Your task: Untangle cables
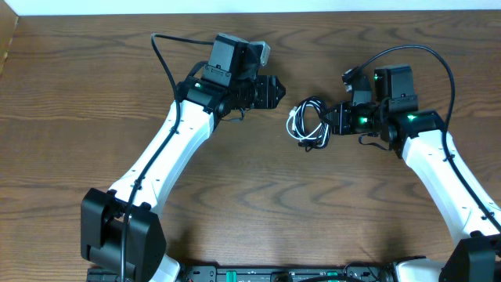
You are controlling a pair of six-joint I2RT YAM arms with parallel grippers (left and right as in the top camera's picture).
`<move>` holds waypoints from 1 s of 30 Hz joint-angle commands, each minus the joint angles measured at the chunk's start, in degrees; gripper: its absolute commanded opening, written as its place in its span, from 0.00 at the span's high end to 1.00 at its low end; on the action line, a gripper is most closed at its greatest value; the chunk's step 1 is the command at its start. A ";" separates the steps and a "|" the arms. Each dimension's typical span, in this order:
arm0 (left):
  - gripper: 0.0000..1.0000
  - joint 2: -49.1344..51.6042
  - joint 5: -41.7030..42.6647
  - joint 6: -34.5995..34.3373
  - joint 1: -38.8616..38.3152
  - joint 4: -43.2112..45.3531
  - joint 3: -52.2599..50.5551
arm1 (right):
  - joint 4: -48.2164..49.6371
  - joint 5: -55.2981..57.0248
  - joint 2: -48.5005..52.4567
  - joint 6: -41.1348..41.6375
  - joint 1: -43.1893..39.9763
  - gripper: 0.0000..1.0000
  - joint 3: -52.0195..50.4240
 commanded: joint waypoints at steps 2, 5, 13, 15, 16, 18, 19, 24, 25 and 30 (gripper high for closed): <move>0.45 0.31 -0.74 -0.22 0.31 0.96 0.83 | -0.44 -0.42 -1.29 0.50 0.33 0.99 1.03; 0.45 0.79 -0.72 -0.22 0.31 1.36 0.76 | -0.81 -0.44 -1.29 0.50 0.33 0.99 1.03; 0.44 2.45 -0.70 1.73 -0.24 1.62 0.72 | -0.83 -0.44 -1.29 0.50 0.33 0.99 1.03; 0.40 2.47 -0.70 2.51 -0.35 1.79 0.72 | -0.81 -0.52 -1.29 0.50 0.33 0.99 1.03; 0.40 2.47 -0.70 2.78 -0.42 1.97 0.72 | -0.81 -0.79 -1.29 0.48 0.33 0.99 1.03; 0.39 2.47 -0.70 3.02 -0.63 2.21 0.72 | -0.76 -1.40 -1.29 0.48 0.33 0.99 1.03; 0.38 2.51 -0.72 3.10 -0.79 2.40 0.72 | -0.74 -1.55 -1.29 0.48 0.33 0.99 1.03; 0.36 3.41 -0.72 4.09 -2.10 3.28 0.72 | -0.81 -2.01 -1.29 0.48 0.33 0.99 1.03; 0.36 3.76 -0.72 4.07 -2.32 3.48 0.72 | -0.81 -2.21 -1.29 0.46 0.33 0.99 1.03; 0.34 5.55 -0.72 4.07 -2.60 4.55 0.72 | -0.87 -3.30 -1.29 0.20 0.33 0.99 1.03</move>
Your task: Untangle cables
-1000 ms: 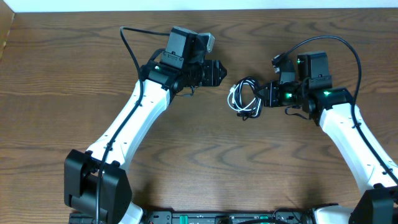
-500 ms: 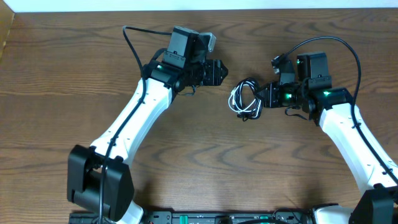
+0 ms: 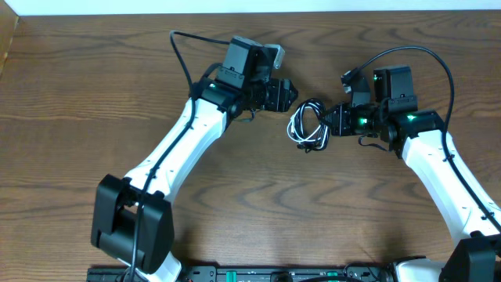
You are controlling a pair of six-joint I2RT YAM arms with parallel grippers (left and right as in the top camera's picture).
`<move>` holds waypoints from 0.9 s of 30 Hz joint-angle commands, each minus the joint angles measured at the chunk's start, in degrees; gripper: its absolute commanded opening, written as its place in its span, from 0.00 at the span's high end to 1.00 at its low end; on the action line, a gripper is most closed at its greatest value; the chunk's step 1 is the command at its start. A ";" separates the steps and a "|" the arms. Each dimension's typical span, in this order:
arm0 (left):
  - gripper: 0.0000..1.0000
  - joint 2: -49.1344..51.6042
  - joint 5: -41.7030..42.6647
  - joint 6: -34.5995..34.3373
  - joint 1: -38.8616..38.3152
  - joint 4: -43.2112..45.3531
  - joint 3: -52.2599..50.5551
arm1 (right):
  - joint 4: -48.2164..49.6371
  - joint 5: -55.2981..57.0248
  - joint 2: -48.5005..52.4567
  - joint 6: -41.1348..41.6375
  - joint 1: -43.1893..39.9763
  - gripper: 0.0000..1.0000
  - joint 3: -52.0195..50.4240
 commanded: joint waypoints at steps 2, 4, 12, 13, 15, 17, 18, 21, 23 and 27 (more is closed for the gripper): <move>0.33 1.97 -0.74 0.98 0.11 0.70 0.72 | -0.02 -2.10 -1.29 0.17 0.28 0.99 1.03; 0.30 2.03 -0.72 0.98 0.11 0.94 0.72 | -0.02 -2.12 -1.29 0.15 0.28 0.99 1.03; 0.29 2.05 3.76 5.01 0.11 2.67 0.72 | -0.20 -2.95 -1.29 -0.42 0.28 0.99 1.03; 0.29 2.10 5.14 5.86 0.11 3.06 0.72 | -0.20 -2.95 -1.29 -0.42 0.28 0.99 1.03; 0.29 2.16 6.64 6.88 0.11 3.43 0.72 | -0.20 -3.06 -1.29 -0.42 0.28 0.99 1.03; 0.29 2.25 7.15 8.04 0.11 3.10 0.72 | -0.17 -3.39 -1.29 -0.42 0.28 0.99 1.03; 0.29 2.27 7.48 8.85 0.11 2.67 0.72 | -0.20 -3.41 -1.29 -0.42 0.28 0.99 1.03; 0.29 2.27 7.52 10.73 0.11 1.29 0.66 | -0.17 -3.67 -1.29 -0.46 0.28 0.99 1.03; 0.29 2.27 7.54 12.59 0.11 0.24 0.61 | -0.17 -3.76 -1.29 -0.46 0.28 0.99 1.03; 0.30 2.36 10.64 16.02 0.11 0.04 0.17 | -0.17 -3.78 -1.29 -0.46 0.28 0.99 1.03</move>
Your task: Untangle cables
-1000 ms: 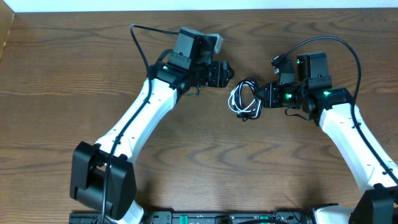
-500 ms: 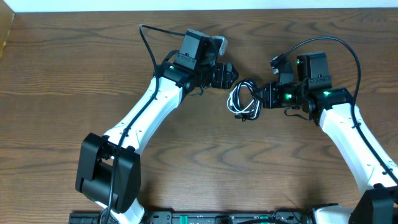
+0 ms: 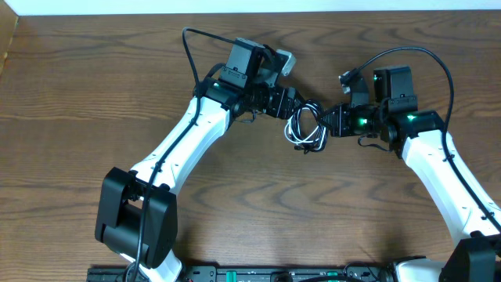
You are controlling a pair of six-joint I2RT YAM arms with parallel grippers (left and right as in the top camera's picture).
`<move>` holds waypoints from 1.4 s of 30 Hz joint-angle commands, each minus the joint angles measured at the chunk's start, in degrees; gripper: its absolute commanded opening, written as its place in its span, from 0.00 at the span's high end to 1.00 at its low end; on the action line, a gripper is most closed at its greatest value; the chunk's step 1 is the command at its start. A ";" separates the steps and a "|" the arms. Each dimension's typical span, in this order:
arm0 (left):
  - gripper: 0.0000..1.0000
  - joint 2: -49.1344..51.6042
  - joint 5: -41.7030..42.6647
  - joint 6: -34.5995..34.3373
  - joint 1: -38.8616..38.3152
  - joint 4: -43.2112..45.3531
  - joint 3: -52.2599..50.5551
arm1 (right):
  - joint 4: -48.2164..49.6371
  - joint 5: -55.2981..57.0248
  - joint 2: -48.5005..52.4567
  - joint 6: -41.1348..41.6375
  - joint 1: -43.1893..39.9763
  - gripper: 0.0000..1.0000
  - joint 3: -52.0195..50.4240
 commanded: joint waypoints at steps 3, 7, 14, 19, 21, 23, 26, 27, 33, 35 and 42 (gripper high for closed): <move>0.33 1.62 5.55 4.96 0.11 1.01 0.17 | 0.02 -1.68 -1.27 -0.42 0.28 0.99 1.03; 0.39 3.82 5.53 4.92 0.11 2.71 0.17 | 0.04 -3.54 -1.27 -1.33 0.28 0.99 1.03; 0.47 6.62 5.53 4.48 0.13 3.06 0.17 | 0.04 -3.72 -1.27 -1.33 0.28 0.99 1.03; 0.60 6.62 5.70 4.48 0.13 3.28 0.17 | 0.07 -3.74 -1.27 -1.31 0.26 0.99 1.03; 0.62 6.64 5.70 4.48 0.04 3.34 0.17 | 0.04 -3.74 -1.27 -1.31 0.26 0.99 1.03; 0.64 6.64 5.70 4.48 -0.11 3.52 0.17 | 0.04 -3.76 -1.27 -1.29 0.26 0.99 1.03; 0.66 6.69 5.70 3.82 -0.70 4.37 0.17 | 0.22 -4.55 -1.27 -1.29 0.28 0.99 1.03; 0.66 6.69 5.70 3.58 -0.92 4.72 0.17 | 0.22 -4.59 -1.27 -1.27 0.26 0.99 1.03; 0.71 6.69 5.68 3.61 -1.60 6.25 0.17 | 0.17 -4.59 -1.27 -1.27 0.28 0.99 1.03; 0.78 6.69 5.66 3.61 -1.60 6.27 0.17 | 0.15 -4.57 -1.27 -1.27 0.28 0.99 1.03; 0.92 6.69 5.66 3.61 -1.60 6.95 0.17 | -0.04 -4.59 -1.27 -1.27 0.28 0.99 1.03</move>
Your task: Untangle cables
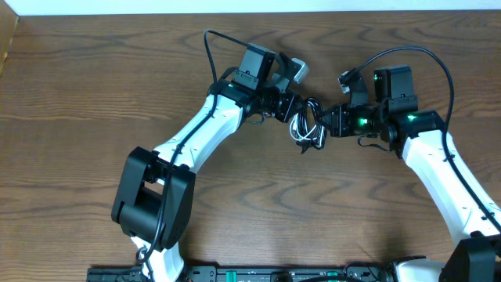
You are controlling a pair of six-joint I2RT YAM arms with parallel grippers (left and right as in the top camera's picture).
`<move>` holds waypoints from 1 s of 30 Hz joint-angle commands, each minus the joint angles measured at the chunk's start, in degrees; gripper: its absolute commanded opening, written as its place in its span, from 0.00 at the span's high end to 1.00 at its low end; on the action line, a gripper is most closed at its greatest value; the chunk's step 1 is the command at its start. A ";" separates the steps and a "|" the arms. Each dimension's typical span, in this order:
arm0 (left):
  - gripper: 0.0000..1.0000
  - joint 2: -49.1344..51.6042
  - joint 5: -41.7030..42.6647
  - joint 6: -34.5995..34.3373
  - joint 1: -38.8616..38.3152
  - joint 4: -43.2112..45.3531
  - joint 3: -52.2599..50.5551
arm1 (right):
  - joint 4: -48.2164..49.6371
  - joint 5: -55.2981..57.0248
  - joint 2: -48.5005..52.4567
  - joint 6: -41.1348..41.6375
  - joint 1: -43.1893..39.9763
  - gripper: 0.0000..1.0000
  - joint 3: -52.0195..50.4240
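Note:
A small tangled bundle of black and white cables (309, 128) lies on the wooden table just above its middle. My right gripper (328, 124) sits at the bundle's right edge and looks shut on the cables there. My left gripper (295, 112) has its fingers over the bundle's upper left part and hides that side. The overhead view does not show whether those fingers are closed on a cable. The two grippers face each other across the bundle.
The left arm (211, 129) stretches diagonally from the front left. The right arm (438, 168) comes in from the front right. A black supply cable (423, 55) loops above the right wrist. The table's far edge (250, 11) runs close behind.
My left gripper has moved right and slightly down, from the bundle's upper left edge to over its left part. The visible bundle is narrower. The right gripper has not moved.
My left gripper began well to the left of the bundle, apart from it, while the right one stayed at the bundle's right edge. At each later moment the left gripper stood closer, then touched the upper left loops, and now covers that side.

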 commanded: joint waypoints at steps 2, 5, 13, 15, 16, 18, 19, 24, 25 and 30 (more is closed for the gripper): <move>0.92 -0.04 0.35 -0.24 -0.07 1.25 0.17 | -0.26 -2.93 -1.22 -0.85 0.31 0.99 1.03; 0.92 -0.04 0.35 -0.24 -0.07 1.42 0.17 | -0.24 -2.93 -1.22 -0.85 0.31 0.99 1.03; 0.70 -0.04 0.37 -2.62 -0.39 2.21 0.17 | -0.28 -2.93 -1.22 -0.83 0.31 0.99 1.01; 0.69 -0.04 0.37 -2.62 -0.87 2.75 0.17 | -0.28 -2.95 -1.22 -0.81 0.31 0.99 1.01; 0.69 -0.04 0.37 -2.62 -1.11 2.99 0.17 | -0.28 -2.95 -1.22 -0.81 0.31 0.99 1.01; 0.69 -0.04 0.35 -2.62 -1.88 3.61 0.17 | -0.28 -2.95 -1.22 -0.81 0.31 0.99 1.01; 0.69 -0.04 0.33 -2.62 -2.32 3.89 0.17 | -0.28 -2.95 -1.22 -0.81 0.31 0.99 1.01; 0.70 0.22 -4.72 -2.69 -4.35 4.74 0.17 | -0.28 -3.43 -1.22 -0.81 0.31 0.99 1.01; 0.73 0.31 -5.99 -3.15 -4.59 4.76 0.17 | -0.31 -3.56 -1.22 -0.81 0.31 0.99 1.01; 0.93 0.44 -13.03 -9.42 -4.66 4.81 0.17 | -0.44 -3.45 -1.22 -0.81 0.28 0.99 1.01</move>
